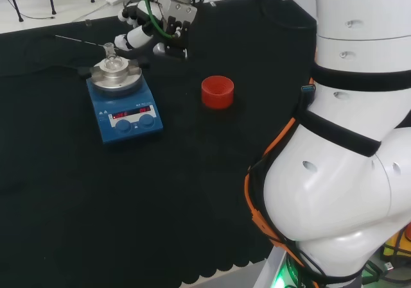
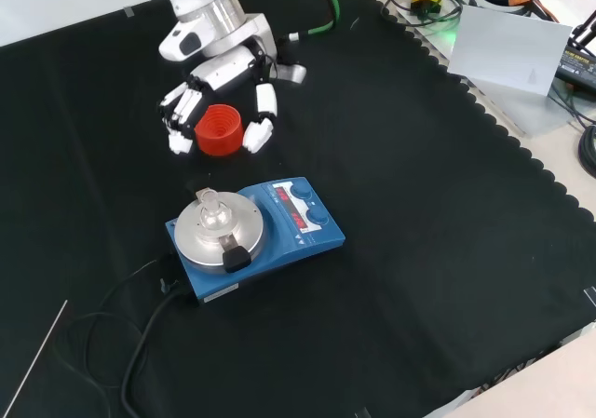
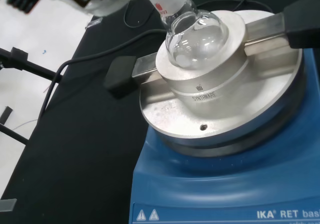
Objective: Turn on the heater.
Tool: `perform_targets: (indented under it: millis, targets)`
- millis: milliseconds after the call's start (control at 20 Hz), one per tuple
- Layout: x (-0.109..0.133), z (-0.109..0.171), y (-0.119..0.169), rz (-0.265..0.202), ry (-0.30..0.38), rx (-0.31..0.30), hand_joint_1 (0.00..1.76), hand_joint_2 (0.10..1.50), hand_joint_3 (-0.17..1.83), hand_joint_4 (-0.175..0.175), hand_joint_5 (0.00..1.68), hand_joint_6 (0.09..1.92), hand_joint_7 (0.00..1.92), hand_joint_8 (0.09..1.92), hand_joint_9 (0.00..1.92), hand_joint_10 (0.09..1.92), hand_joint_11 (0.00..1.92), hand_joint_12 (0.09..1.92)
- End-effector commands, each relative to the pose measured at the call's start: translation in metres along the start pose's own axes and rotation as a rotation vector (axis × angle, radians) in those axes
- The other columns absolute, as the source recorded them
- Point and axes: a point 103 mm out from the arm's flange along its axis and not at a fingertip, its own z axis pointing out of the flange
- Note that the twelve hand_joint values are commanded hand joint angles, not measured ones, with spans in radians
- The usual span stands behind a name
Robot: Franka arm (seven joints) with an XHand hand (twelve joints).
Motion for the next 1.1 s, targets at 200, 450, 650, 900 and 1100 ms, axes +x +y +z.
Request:
perform_targets:
  millis: [200,450,650,900,1100]
  targets:
    - [-0.003,-0.011,-0.021,-0.001,0.015,-0.034,0.79,0.61,0.68,-0.003,0.4,0.22,0.29,0.62,0.44,0.63,0.02,1.37]
    - [-0.005,-0.016,-0.055,0.023,-0.042,-0.007,0.78,0.62,0.68,-0.002,0.41,0.2,0.29,0.62,0.44,0.64,0.02,1.38]
    - [-0.004,-0.01,-0.069,0.041,-0.075,0.043,0.78,0.63,0.68,0.0,0.39,0.19,0.29,0.62,0.48,0.65,0.06,1.39]
    - [-0.003,0.002,-0.089,0.066,-0.112,0.09,0.83,0.65,0.68,0.0,0.37,0.14,0.3,0.63,0.53,0.64,0.12,1.38]
    - [-0.002,0.009,-0.1,0.099,-0.149,0.145,0.9,0.63,0.74,0.001,0.36,0.09,0.41,0.65,0.6,0.62,0.19,1.36]
